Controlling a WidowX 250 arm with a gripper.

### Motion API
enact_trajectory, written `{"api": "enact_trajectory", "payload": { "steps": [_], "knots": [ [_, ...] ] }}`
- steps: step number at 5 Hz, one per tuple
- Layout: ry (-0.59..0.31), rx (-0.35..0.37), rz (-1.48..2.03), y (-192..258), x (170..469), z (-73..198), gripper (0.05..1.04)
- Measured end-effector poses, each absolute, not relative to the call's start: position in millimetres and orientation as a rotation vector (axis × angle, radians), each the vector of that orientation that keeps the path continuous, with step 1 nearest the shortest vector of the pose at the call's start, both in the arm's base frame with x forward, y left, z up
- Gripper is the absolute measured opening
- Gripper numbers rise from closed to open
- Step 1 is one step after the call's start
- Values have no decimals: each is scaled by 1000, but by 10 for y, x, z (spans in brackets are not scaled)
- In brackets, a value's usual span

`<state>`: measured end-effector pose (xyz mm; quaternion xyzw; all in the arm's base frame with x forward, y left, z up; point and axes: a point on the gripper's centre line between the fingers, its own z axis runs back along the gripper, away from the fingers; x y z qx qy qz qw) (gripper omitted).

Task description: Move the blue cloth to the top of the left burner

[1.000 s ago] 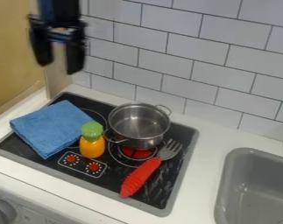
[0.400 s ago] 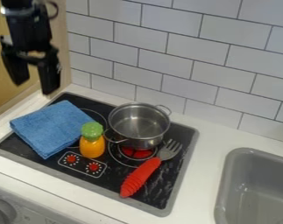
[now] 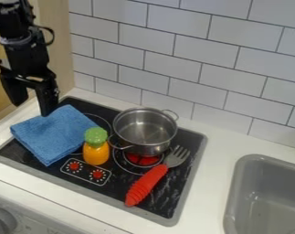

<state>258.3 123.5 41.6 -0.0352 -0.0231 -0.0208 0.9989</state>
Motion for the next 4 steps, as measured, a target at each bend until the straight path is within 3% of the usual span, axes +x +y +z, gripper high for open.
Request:
{"api": "enact_trajectory", "payload": {
  "steps": [2, 4],
  "knots": [
    [16, -94, -65, 1224, 2556, 132, 999],
    [32, -96, -80, 1197, 2630, 40, 999]
  ]
}}
